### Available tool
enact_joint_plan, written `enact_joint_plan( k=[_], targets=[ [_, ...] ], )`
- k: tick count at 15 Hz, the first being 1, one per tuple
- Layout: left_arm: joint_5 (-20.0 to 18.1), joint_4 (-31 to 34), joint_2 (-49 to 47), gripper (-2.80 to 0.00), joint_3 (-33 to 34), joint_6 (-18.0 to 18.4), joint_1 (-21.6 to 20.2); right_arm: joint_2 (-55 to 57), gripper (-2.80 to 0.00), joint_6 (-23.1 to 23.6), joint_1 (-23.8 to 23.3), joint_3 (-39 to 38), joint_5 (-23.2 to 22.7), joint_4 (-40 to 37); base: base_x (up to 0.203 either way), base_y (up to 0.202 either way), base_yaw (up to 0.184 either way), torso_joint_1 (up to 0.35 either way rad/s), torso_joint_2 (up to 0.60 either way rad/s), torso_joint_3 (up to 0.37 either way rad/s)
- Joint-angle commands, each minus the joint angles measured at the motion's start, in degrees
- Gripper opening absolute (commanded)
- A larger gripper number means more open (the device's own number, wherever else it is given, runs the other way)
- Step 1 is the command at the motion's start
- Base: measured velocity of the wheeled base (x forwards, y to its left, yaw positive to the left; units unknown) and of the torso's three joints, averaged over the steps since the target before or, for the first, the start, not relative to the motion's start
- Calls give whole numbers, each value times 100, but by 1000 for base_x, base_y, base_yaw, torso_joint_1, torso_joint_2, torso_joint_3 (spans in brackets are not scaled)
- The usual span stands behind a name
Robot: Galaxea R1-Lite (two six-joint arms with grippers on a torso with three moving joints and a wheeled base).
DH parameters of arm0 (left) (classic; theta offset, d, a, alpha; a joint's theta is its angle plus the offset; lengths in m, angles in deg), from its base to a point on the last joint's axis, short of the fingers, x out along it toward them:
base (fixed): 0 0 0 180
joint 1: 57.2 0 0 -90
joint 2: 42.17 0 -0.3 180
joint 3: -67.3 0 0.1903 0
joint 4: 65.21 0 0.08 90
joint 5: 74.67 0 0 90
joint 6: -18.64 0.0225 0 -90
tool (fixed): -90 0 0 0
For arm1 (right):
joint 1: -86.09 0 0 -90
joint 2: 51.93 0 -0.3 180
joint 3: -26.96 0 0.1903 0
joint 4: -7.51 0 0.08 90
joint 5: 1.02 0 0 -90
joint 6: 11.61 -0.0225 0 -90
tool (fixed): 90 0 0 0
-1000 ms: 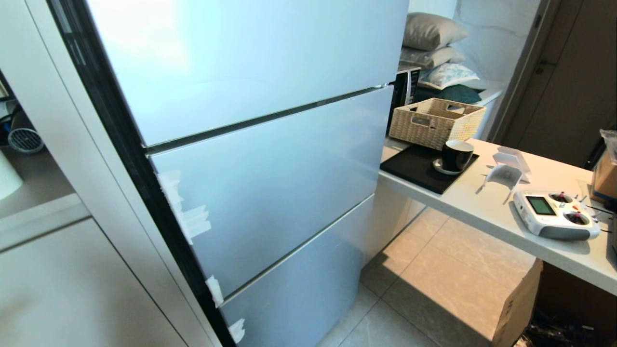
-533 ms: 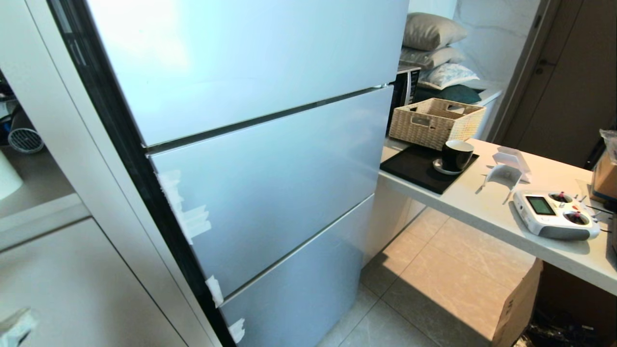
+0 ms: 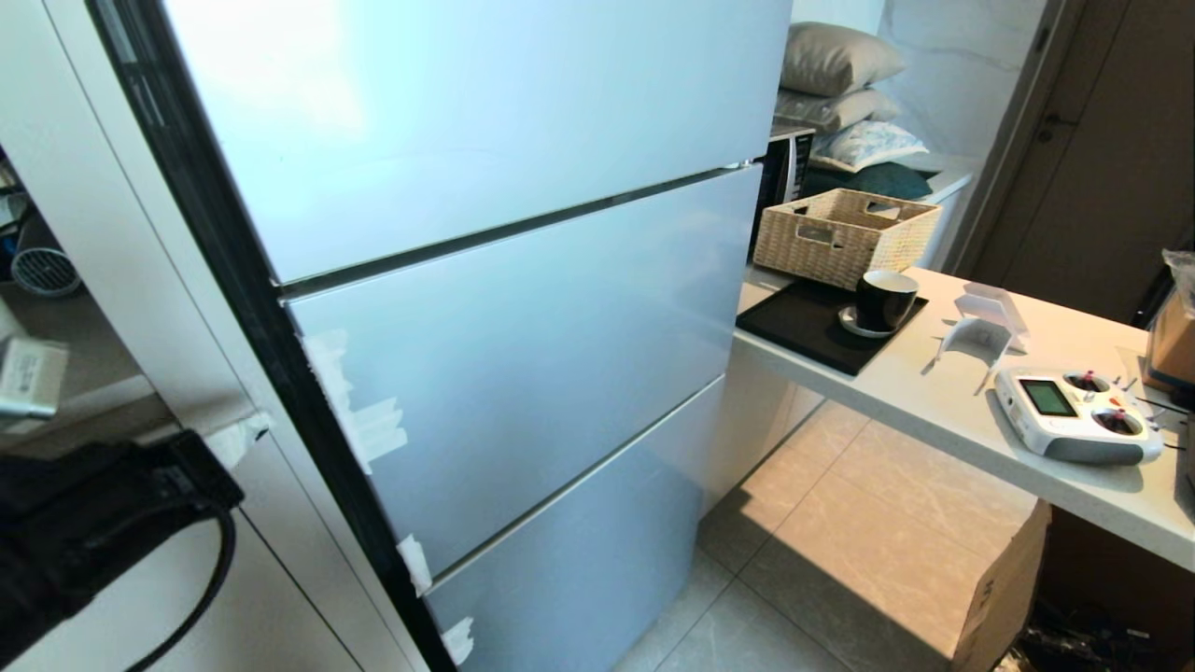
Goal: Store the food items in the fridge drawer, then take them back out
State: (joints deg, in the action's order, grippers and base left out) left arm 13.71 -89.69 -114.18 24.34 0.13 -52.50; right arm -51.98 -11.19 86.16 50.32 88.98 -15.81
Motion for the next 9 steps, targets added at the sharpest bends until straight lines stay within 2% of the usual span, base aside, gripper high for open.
enact_joint_plan(
  k=[1,3,9],
  targets=[
    [60,-450,-864,-280,-177,-228,-7,5,-280,2,1,0,0,4,0,0,0,0,0,0],
    [275,-462,-898,-280,-319,-251,-14,5,-280,2,1,0,-1,4,0,0,0,0,0,0],
    [426,-620,-1166,-280,-765,-266,-5,5,-280,2,1,0,0,4,0,0,0,0,0,0]
  ],
)
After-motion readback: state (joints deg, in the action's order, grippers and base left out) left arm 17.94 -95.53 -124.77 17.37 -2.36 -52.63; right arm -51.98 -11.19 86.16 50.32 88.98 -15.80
